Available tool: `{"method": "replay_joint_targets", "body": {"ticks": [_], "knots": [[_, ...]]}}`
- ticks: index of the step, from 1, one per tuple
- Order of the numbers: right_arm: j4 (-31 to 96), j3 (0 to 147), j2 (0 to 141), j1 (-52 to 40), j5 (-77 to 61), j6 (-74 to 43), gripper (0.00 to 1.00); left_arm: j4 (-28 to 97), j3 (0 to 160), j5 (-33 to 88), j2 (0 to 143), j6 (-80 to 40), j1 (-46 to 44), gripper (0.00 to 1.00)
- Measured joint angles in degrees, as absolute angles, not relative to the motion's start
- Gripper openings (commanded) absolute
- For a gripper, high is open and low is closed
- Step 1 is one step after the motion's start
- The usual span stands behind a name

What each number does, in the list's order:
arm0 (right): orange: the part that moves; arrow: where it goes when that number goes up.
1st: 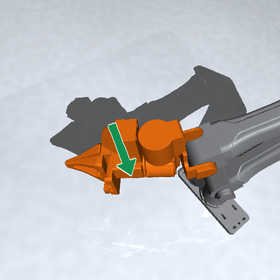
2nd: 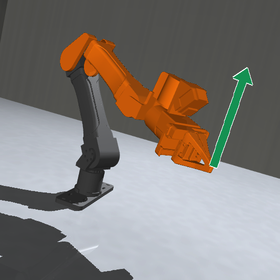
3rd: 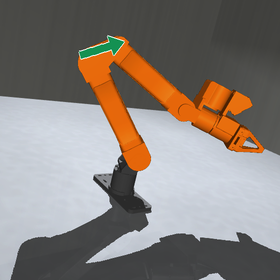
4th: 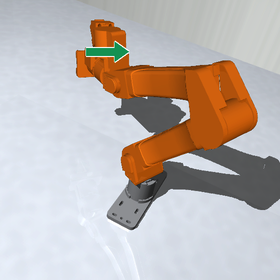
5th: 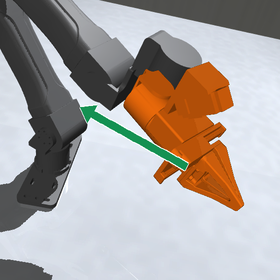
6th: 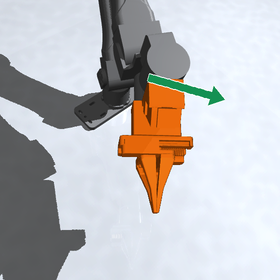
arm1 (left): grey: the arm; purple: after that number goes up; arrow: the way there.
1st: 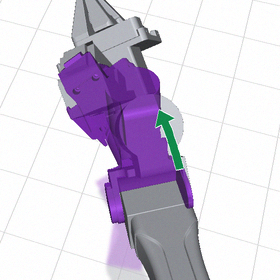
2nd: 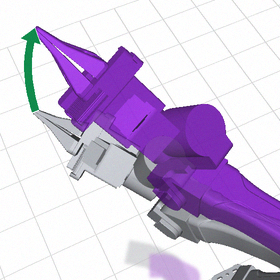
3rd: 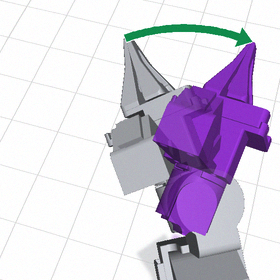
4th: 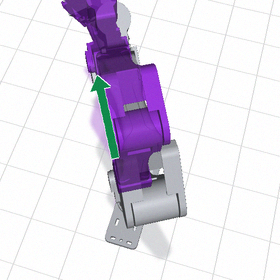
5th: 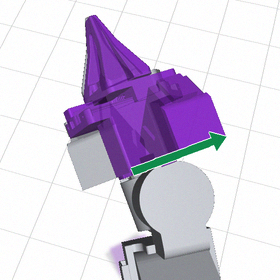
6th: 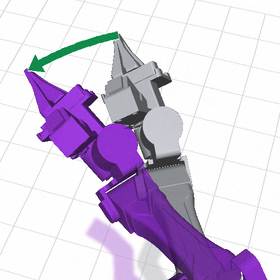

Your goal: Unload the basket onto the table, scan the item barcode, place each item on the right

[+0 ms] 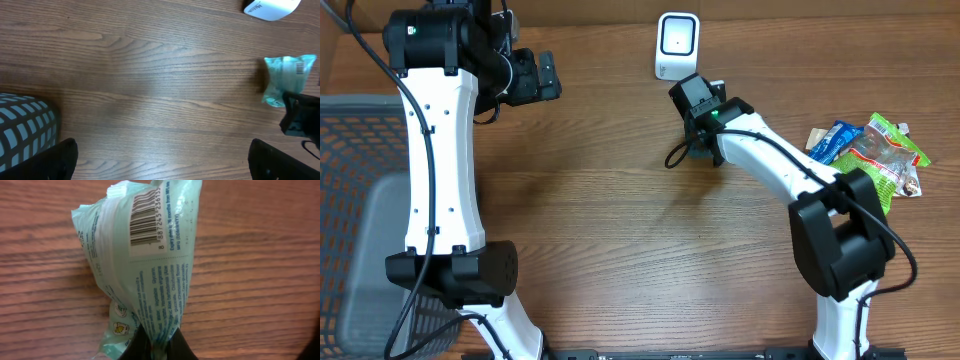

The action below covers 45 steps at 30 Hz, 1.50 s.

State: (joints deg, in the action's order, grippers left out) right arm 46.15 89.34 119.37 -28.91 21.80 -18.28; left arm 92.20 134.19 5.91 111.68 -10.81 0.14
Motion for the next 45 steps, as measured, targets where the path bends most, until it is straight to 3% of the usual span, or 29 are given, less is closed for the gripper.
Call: {"method": "replay_joint_targets", "body": {"ticks": [4, 8, 10, 18, 26, 39, 45], "knots": [[46.6, 89.2, 119.8, -28.9, 21.8, -18.9, 0.48, 92.2, 134.2, 5.9, 111.7, -10.8, 0.1, 1.0], [49.9, 90.2, 119.8, -28.7, 19.7, -19.0, 0.62, 92.2, 134.2, 5.9, 111.7, -10.8, 0.1, 1.0], [51.8, 91.9, 119.8, -27.9, 16.4, -18.1, 0.64, 92.2, 134.2, 5.9, 111.7, -10.8, 0.1, 1.0], [56.4, 97.5, 119.8, -17.5, -1.0, -17.3, 0.65, 92.2, 134.2, 5.9, 111.7, -10.8, 0.1, 1.0], [53.7, 97.1, 119.9, -2.9, -20.0, -19.7, 0.57, 92.2, 134.2, 5.9, 111.7, -10.8, 0.1, 1.0], [40.0, 85.9, 122.4, -3.8, -31.3, -30.2, 0.51, 92.2, 134.2, 5.9, 111.7, -10.8, 0.1, 1.0], [31.9, 81.9, 122.5, -3.8, -32.8, -33.7, 0.39, 92.2, 134.2, 5.9, 111.7, -10.8, 0.1, 1.0]]}}
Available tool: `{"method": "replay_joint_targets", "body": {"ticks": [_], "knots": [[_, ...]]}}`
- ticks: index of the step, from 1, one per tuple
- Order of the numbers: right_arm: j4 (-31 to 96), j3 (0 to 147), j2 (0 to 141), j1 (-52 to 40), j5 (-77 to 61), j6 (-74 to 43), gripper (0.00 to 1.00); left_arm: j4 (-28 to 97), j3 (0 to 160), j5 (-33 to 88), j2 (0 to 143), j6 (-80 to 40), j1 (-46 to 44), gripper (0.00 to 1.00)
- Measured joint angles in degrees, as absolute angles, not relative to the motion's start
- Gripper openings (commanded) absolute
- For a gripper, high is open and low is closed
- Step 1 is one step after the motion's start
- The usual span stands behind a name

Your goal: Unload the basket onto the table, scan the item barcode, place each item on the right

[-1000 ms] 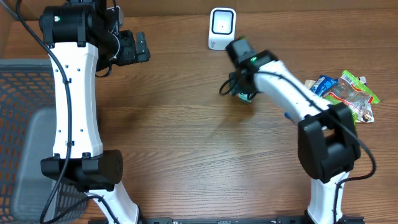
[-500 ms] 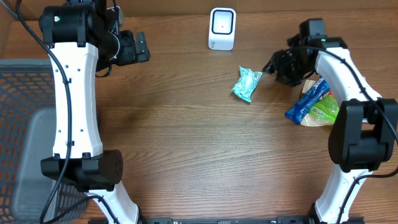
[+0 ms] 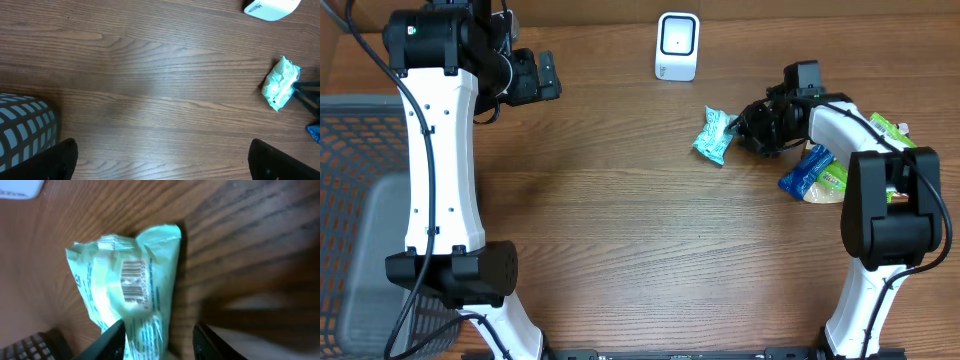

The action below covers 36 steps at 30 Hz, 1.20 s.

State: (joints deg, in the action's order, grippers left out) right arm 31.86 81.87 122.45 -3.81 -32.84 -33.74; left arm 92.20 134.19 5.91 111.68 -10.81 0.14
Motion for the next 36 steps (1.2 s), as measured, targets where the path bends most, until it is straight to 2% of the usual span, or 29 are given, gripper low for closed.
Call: {"method": "replay_joint_targets", "body": {"ticks": [4, 6, 8, 9, 18, 22, 27, 33, 34, 36], "knots": [[27.0, 79.4, 122.5, -4.2, -33.1, -36.0, 0.3, 92.2, 134.2, 5.9, 111.7, -10.8, 0.1, 1.0], [25.7, 78.9, 122.5, -4.5, -33.3, -36.8, 0.2, 92.2, 134.2, 5.9, 111.7, -10.8, 0.1, 1.0], [25.0, 78.9, 122.5, -4.6, -33.7, -37.2, 0.05, 92.2, 134.2, 5.9, 111.7, -10.8, 0.1, 1.0], [24.6, 78.8, 122.5, -4.7, -34.0, -37.1, 0.04, 92.2, 134.2, 5.9, 111.7, -10.8, 0.1, 1.0], [25.4, 78.8, 122.1, -4.8, -34.0, -35.5, 0.04, 92.2, 134.2, 5.9, 111.7, -10.8, 0.1, 1.0], [33.6, 79.9, 120.1, -5.3, -28.9, -32.8, 0.04, 92.2, 134.2, 5.9, 111.7, -10.8, 0.1, 1.0], [51.9, 88.9, 118.4, -8.4, -11.0, -30.7, 0.04, 92.2, 134.2, 5.9, 111.7, -10.8, 0.1, 1.0], [63.5, 97.5, 118.2, -17.0, 11.8, -28.9, 0.04, 92.2, 134.2, 5.9, 111.7, -10.8, 0.1, 1.0], [64.2, 98.0, 118.1, -19.1, 15.0, -28.5, 0.05, 92.2, 134.2, 5.9, 111.7, -10.8, 0.1, 1.0], [65.1, 98.1, 118.1, -22.6, 20.1, -27.8, 0.15, 92.2, 134.2, 5.9, 111.7, -10.8, 0.1, 1.0]]}}
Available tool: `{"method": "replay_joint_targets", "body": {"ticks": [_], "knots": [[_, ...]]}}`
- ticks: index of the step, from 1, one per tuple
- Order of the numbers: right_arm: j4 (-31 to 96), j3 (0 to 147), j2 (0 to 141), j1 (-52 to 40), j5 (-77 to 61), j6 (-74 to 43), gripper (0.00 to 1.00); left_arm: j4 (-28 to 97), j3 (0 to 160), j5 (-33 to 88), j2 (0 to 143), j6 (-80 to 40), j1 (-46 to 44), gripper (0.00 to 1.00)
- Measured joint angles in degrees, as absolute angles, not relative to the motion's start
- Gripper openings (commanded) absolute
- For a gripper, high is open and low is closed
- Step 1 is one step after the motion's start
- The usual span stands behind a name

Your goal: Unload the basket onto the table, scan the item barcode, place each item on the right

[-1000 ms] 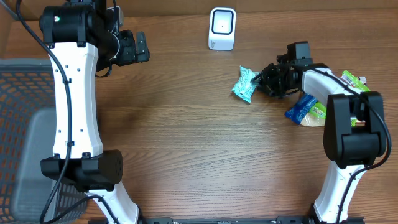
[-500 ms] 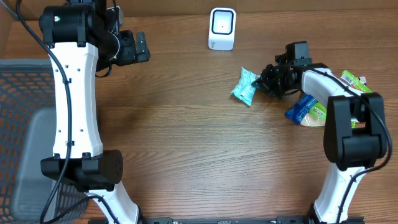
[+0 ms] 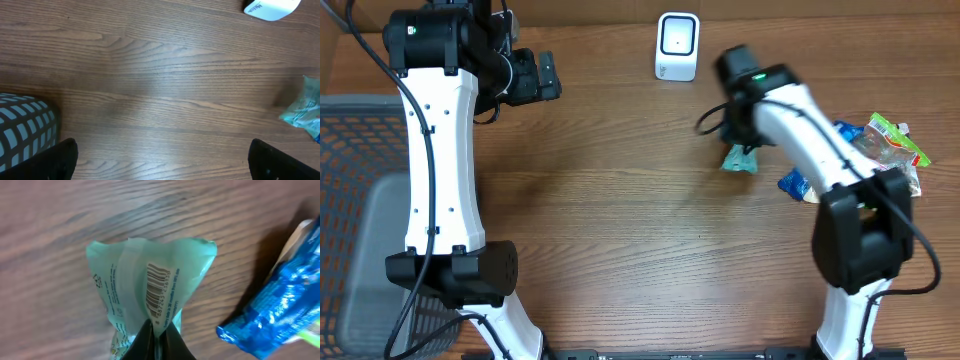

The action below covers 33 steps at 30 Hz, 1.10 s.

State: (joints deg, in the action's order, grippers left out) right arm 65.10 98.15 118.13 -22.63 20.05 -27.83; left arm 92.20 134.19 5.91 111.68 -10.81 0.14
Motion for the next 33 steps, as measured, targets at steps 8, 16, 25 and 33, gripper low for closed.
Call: {"method": "replay_joint_targets", "body": {"ticks": [8, 16, 25, 33], "knots": [[67.5, 98.5, 122.0, -33.1, 36.4, -23.1, 0.25, 92.2, 134.2, 5.9, 111.7, -10.8, 0.1, 1.0], [66.9, 98.6, 126.3, -37.2, 39.1, -22.0, 0.53, 92.2, 134.2, 5.9, 111.7, -10.8, 0.1, 1.0], [68.0, 102.5, 126.3, -32.2, 24.9, -20.1, 0.57, 92.2, 134.2, 5.9, 111.7, -10.8, 0.1, 1.0], [65.2, 102.5, 126.5, -30.5, 24.5, -15.6, 0.57, 92.2, 134.2, 5.9, 111.7, -10.8, 0.1, 0.99]]}}
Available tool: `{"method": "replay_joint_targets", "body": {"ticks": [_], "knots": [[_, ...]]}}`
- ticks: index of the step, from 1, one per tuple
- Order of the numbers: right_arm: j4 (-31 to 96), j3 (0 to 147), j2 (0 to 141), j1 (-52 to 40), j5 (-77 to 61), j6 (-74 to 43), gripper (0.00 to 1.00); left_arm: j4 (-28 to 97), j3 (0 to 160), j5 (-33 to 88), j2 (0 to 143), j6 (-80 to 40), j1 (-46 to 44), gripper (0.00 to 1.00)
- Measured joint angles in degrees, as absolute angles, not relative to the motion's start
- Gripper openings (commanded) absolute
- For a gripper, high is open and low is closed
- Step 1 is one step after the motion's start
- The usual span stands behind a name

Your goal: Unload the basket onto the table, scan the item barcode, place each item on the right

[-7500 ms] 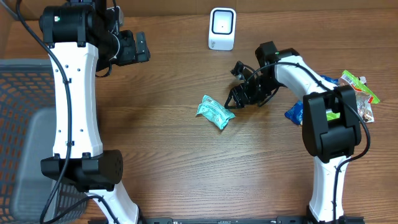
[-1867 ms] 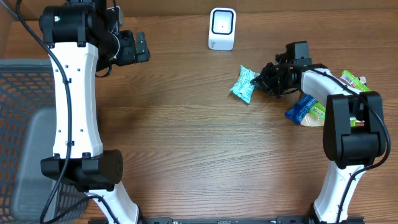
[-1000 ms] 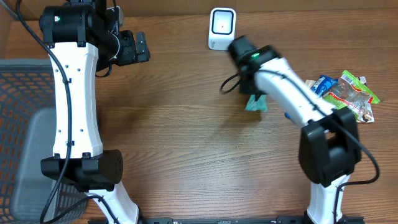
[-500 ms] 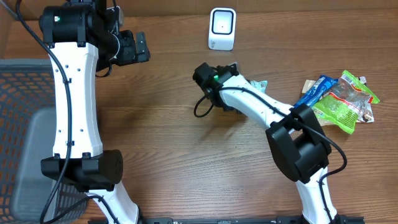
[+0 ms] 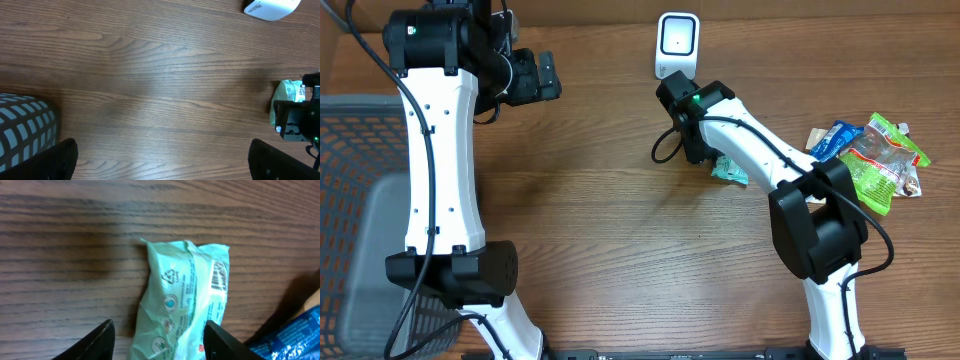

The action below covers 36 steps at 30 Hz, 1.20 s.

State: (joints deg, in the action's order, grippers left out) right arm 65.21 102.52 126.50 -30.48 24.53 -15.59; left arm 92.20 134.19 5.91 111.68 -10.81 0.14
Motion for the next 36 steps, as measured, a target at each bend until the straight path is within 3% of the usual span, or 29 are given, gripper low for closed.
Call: {"method": "replay_joint_targets", "body": {"ticks": [6, 11, 25, 26, 31, 36], "knots": [[65.1, 102.5, 128.2, -30.5, 24.9, -14.9, 0.52, 92.2, 134.2, 5.9, 111.7, -10.8, 0.1, 1.0], [65.7, 102.5, 129.8, -30.3, 25.1, -14.7, 0.4, 92.2, 134.2, 5.9, 111.7, -10.8, 0.1, 1.0], [64.6, 99.4, 130.5, -29.2, 27.3, -14.5, 0.44, 92.2, 134.2, 5.9, 111.7, -10.8, 0.1, 1.0], [64.4, 98.9, 130.4, -29.3, 27.8, -14.6, 0.41, 92.2, 134.2, 5.9, 111.7, -10.8, 0.1, 1.0], [63.8, 97.5, 129.8, -29.4, 29.6, -14.3, 0.04, 92.2, 134.2, 5.9, 111.7, -10.8, 0.1, 1.0], [63.7, 97.3, 129.4, -29.5, 30.3, -14.3, 0.04, 92.2, 134.2, 5.9, 111.7, -10.8, 0.1, 1.0]]}}
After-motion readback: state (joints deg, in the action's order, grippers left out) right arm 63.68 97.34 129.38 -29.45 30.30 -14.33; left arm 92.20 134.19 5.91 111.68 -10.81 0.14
